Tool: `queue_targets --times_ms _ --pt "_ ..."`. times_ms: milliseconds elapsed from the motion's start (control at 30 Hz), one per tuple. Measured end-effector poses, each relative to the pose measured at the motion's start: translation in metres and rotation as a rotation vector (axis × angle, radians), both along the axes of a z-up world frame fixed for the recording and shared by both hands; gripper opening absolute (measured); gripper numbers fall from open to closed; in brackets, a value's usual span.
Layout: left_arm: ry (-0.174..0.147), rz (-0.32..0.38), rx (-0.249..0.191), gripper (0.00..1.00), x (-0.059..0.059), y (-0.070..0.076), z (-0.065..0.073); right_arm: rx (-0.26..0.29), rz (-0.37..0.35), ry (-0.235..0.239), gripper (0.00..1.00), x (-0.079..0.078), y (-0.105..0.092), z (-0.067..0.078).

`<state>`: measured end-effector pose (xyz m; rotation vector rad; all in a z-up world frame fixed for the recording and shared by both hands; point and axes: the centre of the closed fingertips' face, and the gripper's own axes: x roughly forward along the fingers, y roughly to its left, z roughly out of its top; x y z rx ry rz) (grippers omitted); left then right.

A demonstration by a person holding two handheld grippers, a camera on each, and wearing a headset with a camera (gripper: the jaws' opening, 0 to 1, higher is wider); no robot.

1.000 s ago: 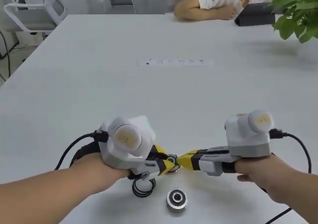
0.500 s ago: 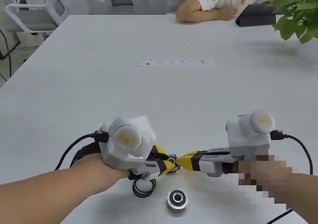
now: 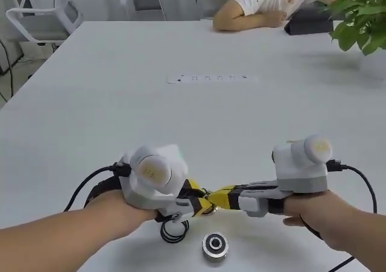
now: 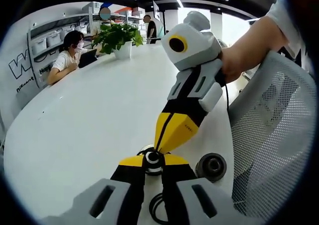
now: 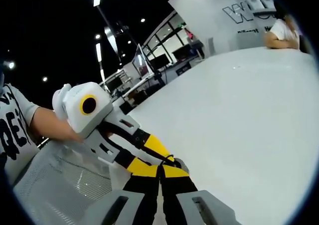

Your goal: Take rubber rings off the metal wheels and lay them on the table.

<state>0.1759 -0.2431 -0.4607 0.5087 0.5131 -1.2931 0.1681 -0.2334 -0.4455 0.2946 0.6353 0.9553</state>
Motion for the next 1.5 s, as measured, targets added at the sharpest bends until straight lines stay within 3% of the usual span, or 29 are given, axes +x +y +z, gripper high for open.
queue_targets --times_ms 367,867,1200,1500 --pt "0.013 0.011 -0.006 0.07 0.001 0.0 0.0 -0.041 -0.017 0.014 0.0 0.0 -0.01 -0.011" --pt "0.009 -0.038 0.031 0.12 0.001 0.004 0.003 -0.035 -0.022 0.019 0.0 0.002 -0.01 -0.009" --pt "0.008 -0.053 -0.001 0.23 -0.001 0.013 0.024 -0.013 -0.019 0.01 0.0 0.002 -0.009 -0.002" --pt "0.003 -0.018 -0.028 0.3 0.004 0.033 0.04 0.001 -0.012 0.007 0.0 0.0 -0.007 0.003"
